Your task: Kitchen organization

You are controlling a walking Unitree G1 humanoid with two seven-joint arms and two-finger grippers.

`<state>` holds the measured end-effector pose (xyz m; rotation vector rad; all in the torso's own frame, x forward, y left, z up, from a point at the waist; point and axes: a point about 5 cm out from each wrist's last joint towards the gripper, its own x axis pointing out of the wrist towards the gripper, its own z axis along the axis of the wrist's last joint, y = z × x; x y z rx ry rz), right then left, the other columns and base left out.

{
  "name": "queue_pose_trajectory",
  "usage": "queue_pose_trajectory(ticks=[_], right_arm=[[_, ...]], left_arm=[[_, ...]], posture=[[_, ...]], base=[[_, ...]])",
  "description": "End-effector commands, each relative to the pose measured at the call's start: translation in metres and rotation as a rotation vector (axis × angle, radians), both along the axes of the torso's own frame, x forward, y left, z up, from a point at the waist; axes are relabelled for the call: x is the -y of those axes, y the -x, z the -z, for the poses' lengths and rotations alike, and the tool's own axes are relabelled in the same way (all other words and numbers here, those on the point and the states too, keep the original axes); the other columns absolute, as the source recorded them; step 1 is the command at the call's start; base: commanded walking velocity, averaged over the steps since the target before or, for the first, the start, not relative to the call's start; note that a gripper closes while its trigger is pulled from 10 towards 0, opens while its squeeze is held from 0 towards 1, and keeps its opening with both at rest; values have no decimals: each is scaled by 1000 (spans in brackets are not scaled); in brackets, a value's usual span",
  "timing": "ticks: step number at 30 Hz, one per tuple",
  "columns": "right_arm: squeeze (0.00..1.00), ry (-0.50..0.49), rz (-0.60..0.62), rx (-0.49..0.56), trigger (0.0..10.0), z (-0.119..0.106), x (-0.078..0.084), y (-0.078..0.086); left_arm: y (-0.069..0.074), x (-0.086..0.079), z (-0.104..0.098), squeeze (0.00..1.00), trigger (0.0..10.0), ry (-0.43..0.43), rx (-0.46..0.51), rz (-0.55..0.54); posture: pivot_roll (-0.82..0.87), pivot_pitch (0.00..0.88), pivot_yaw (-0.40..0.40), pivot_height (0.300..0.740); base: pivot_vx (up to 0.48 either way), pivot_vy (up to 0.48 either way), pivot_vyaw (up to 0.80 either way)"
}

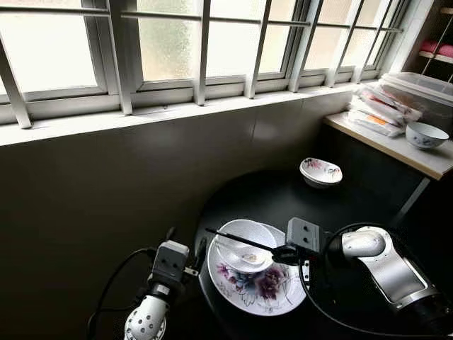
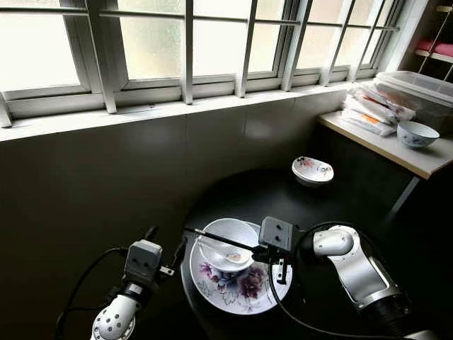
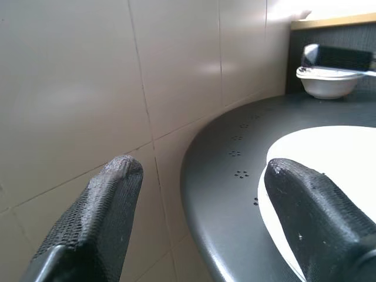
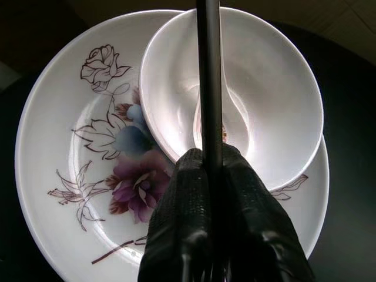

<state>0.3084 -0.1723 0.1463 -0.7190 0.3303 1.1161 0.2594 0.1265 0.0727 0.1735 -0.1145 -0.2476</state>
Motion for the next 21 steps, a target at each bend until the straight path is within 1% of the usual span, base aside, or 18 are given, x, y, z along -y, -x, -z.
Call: queue_pose_trajectory(ticks=[1, 4, 6, 7, 9, 10, 11, 12, 13, 14, 15, 16, 19, 21], right_arm=[[0, -37, 45, 56, 0, -13, 2, -7], [0, -170, 267, 175, 0, -25, -2, -29], [0, -231, 374, 237, 0, -30, -3, -37], [0, -261, 432, 285, 0, -31, -3, -40], [0, -283, 473, 315, 0, -30, -4, -41], [0, -302, 495, 317, 0, -28, -5, -40], [0, -345, 522, 308, 0, -26, -8, -39], [0, -345, 522, 308, 0, -26, -8, -39], [0, -425, 556, 306, 0, -23, -16, -35], [0, -478, 571, 297, 0, -21, -22, -32], [0, -478, 571, 297, 0, -21, -22, -32], [0, -523, 580, 289, 0, -20, -28, -29], [0, -558, 601, 312, 0, -16, -39, -24], [0, -564, 603, 311, 0, -16, -40, -23]], left_arm=[[-1, 2, -1, 0, 10000, 2, 7, 11], [-1, 1, -2, 0, 10000, 2, 11, 9], [-1, 1, -2, 0, 10000, 3, 16, 6], [0, -1, -3, 0, 10000, 13, 21, -3], [0, -3, -4, 0, 10000, 33, 23, -17], [0, -5, -5, 0, 10000, 45, 25, -26], [1, -8, -6, 0, 10000, 63, 29, -39], [1, -8, -6, 0, 10000, 63, 29, -39], [1, -13, -9, 0, 10000, 91, 35, -66], [1, -16, -11, 0, 10000, 99, 38, -77], [1, -16, -11, 0, 10000, 99, 38, -77], [1, -17, -13, 0, 10000, 103, 47, -83], [-1, -22, -22, 0, 10000, 97, 77, -89], [-1, -23, -23, 0, 10000, 98, 81, -90]], posture=[[28, 0, -84, 740], [29, 0, -84, 740], [35, 0, -85, 740], [35, 0, -85, 740], [35, 0, -85, 740], [44, 0, -83, 740], [46, 0, -83, 740], [46, 0, -83, 740], [48, 0, -81, 740], [50, 0, -80, 740], [50, 0, -80, 740], [50, 0, -80, 740], [46, 0, -71, 740], [46, 0, -71, 740]], base=[[0, 0, 0], [0, 0, 0], [0, 0, 0], [0, 0, 0], [0, 0, 0], [0, 0, 0], [0, 0, 0], [0, 0, 0], [0, 0, 0], [0, 0, 0], [0, 0, 0], [0, 0, 0], [0, 0, 0], [0, 0, 0]])
